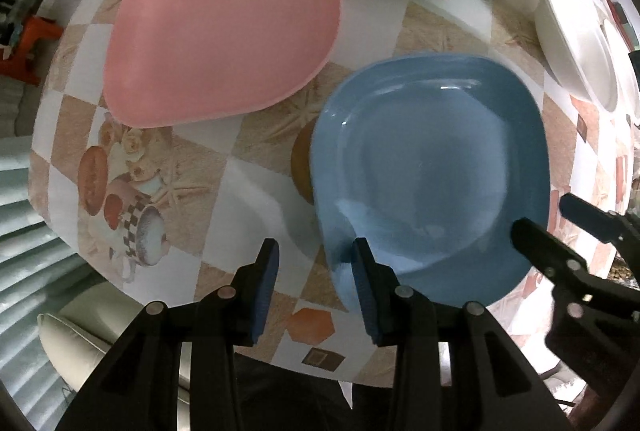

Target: Organize plates and bowls

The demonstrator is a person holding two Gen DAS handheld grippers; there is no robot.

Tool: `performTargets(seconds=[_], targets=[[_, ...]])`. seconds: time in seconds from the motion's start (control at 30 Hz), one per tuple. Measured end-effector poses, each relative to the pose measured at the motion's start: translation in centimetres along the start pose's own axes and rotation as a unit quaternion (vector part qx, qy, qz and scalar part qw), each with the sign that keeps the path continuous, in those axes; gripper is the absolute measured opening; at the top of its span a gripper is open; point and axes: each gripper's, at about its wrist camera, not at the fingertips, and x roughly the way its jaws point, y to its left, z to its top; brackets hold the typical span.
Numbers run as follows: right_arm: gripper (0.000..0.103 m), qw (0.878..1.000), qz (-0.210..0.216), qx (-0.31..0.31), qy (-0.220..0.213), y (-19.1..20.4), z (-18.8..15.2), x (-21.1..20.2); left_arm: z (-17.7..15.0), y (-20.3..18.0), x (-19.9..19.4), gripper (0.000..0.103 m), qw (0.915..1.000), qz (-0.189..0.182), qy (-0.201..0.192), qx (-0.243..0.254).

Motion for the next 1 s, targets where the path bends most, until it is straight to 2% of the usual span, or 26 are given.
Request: performTargets(seconds=[0.1,0.17,0.23,0.27,0.37,0.53,0.77,0.87,1.0], targets=[[0.066,1.000,0.003,0.008,0.013,0.2,0.3,1.0,0.7,-0.1,0.1,0.016,0.9998,-0.014,0.006,0.015],[0.066,1.000,0.006,0.000,0.024,0.8,0.3,1.6,0.6,-1.0,0.1,0.014,0.9995,-0.016,0.002,0.028],[0.048,0.999,0.017,-0.019,0.036,1.8,0.1,2.1,0.9,-0.7,0.2,0.014,0.9996,-0.006,0.000,0.029],[0.039,0.999,0.004,-0.025,0.040,2.1,0.0,2.2,0.9,-0.6,0.0,0.013,0.9997,-0.008,0.000,0.024],[0.010,0.999,0.010,-0.011,0.047,1.3,-0.4,2.3,0.8,0.4,-0.6,0.007,0.9993,-0.034,-0.008,0.012],[0.008,0.999,0.034,0.026,0.023,-0.3,-1.5,0.4,0.3,-0.8,-2.2,0.006,0.9978,-0.010,-0.036,0.054],[0.008,0.999,0.036,0.040,0.009,-1.0,-2.9,-1.0,0.4,-2.3,-4.2,0.006,0.9954,0.006,-0.061,0.073],[0.008,0.999,0.034,0.037,-0.003,-0.7,-3.3,-1.7,-0.6,-2.2,-5.0,0.006,0.9943,0.012,-0.074,0.076],[0.008,0.998,0.043,0.038,-0.020,-0.9,-3.8,-3.8,-0.6,-2.3,-6.0,0.006,0.9934,0.017,-0.085,0.074]])
